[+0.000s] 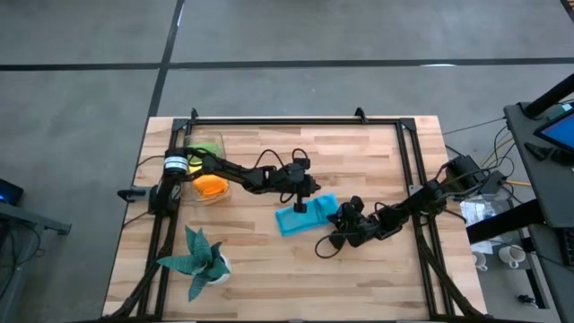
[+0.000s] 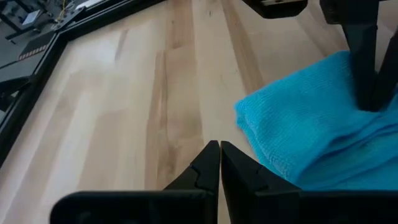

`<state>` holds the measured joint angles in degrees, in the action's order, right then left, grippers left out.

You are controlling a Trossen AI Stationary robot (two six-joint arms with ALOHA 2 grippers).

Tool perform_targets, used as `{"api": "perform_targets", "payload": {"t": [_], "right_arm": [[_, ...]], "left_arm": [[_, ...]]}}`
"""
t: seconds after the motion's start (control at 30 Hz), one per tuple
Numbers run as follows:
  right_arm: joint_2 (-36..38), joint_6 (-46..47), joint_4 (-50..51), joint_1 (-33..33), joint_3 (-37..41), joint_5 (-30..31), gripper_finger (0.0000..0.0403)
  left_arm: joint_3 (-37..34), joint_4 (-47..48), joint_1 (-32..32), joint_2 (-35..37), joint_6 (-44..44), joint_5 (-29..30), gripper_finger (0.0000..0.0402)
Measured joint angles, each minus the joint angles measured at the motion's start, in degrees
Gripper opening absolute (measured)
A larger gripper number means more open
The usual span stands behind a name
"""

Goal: Roll microfiber towels into tight, uniform cylinder then place into a basket
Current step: Roll the blue microfiber towel

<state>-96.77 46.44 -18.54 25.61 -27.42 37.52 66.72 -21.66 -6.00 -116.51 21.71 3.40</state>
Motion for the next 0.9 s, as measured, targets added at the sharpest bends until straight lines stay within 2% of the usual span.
{"api": "perform_targets", "payload": {"t": [0.27, 0.53, 0.9], "right_arm": [[0.00, 0.01, -0.08, -0.01, 0.00, 0.01, 0.0009], [0.00, 0.02, -0.24, -0.02, 0.00, -0.02, 0.0009], [0.00, -0.02, -0.34, 0.00, -0.20, 0.72, 0.0009]], "left_arm": [[-0.02, -0.27, 0.07, 0.00, -0.08, -0.42, 0.0000], [-0.23, -4.48, 0.17, -1.39, -1.71, -13.53, 0.0000], [0.42, -6.37, 0.11, -5.46, -3.13, -13.58, 0.0000]]}}
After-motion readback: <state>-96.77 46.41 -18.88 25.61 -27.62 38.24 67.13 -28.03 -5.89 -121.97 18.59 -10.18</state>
